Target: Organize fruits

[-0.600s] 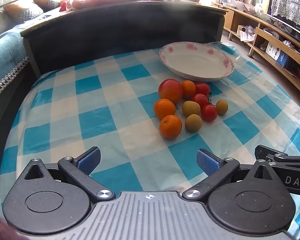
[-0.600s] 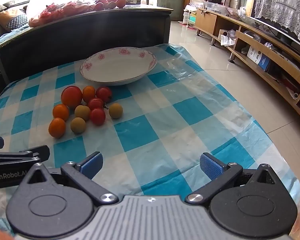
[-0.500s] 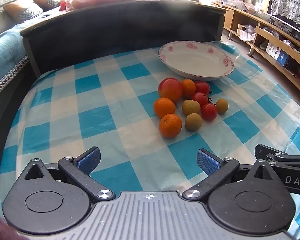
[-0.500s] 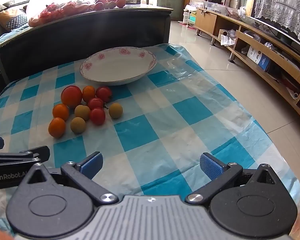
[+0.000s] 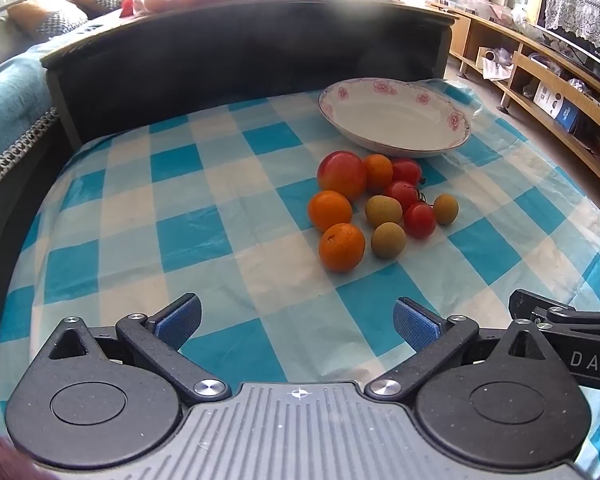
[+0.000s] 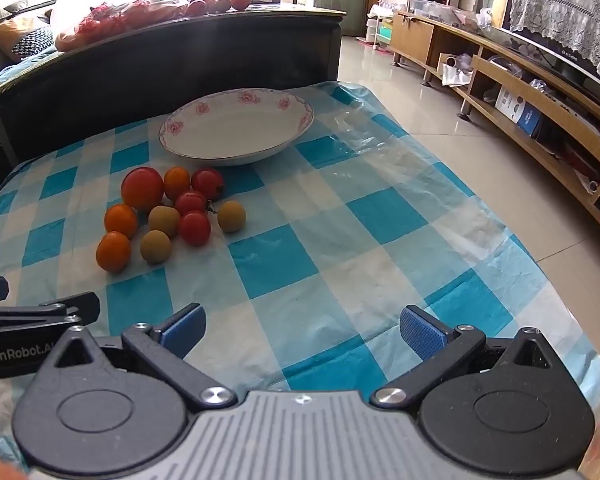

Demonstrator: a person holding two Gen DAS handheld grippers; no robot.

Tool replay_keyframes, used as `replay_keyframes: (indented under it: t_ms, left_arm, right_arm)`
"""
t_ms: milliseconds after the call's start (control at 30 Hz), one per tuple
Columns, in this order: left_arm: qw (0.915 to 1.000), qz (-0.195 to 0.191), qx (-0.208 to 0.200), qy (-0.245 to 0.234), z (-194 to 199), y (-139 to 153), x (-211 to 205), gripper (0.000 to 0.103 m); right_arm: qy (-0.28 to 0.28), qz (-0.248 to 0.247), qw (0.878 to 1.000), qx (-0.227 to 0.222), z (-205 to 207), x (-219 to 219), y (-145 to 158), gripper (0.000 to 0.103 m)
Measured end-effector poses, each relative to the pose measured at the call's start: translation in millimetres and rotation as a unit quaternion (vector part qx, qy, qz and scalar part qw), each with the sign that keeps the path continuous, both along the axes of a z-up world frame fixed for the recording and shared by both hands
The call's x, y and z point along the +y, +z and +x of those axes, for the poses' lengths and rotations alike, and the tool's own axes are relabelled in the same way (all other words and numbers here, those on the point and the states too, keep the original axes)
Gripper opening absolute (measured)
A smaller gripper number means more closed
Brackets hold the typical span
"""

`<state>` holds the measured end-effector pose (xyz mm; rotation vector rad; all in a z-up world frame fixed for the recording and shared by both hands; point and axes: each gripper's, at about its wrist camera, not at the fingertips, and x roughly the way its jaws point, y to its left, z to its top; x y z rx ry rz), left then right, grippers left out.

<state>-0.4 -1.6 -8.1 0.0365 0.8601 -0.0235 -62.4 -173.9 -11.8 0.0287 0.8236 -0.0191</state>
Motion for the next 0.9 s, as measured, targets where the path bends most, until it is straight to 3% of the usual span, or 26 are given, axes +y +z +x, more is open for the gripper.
replay_keyframes:
  t_ms: [900]
  left_arm:
    - [1.0000, -0.005, 0.006, 0.002, -0.5, -2.2, 1.1, 0.102]
  right_arm:
    - [0.000, 0.003, 1.000, 0.005, 0.4, 1.3, -1.4, 0.103]
